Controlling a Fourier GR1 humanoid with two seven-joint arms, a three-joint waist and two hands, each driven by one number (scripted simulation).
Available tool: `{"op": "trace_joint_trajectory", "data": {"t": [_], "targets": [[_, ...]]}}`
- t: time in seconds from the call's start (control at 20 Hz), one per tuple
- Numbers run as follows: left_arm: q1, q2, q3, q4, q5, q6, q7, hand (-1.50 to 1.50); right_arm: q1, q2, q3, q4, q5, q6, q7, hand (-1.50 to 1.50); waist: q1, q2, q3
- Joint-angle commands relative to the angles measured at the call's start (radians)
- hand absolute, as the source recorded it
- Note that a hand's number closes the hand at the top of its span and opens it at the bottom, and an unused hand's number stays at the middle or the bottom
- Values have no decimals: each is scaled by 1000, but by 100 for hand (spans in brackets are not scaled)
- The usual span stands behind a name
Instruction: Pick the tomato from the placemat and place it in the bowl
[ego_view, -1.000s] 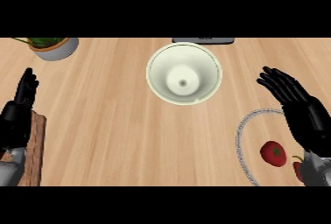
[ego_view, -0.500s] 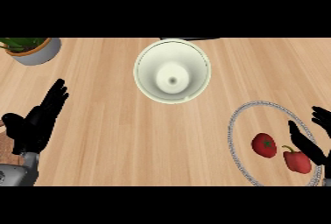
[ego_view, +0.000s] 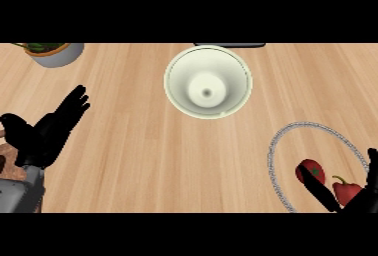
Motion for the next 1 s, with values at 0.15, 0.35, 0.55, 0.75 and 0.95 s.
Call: {"op": "trace_joint_trajectory", "data": {"t": [0.15, 0.35, 0.55, 0.75, 0.95], "targets": [[-43, -15, -4, 22, -2, -5, 23, 0, 71, 0, -2, -58, 283, 185, 399, -150, 10, 10, -5], [-60, 10, 0, -6, 9, -35, 44, 0, 1, -26, 11, -116, 386, 408, 629, -150, 41, 9, -5], [-47, -7, -4, -10, 20, -35, 54, 0, -96, -44, 34, -239, 450, 662, 891, -150, 44, 1, -3], [-75, -11, 2, 15, 17, -41, 72, 0, -299, -57, 38, -265, 447, 936, 1121, -150, 39, 1, 1], [-101, -63, -30, 20, -38, 17, 68, 0, -433, 25, 61, -241, 458, 1080, 1283, -150, 34, 0, 4]]}}
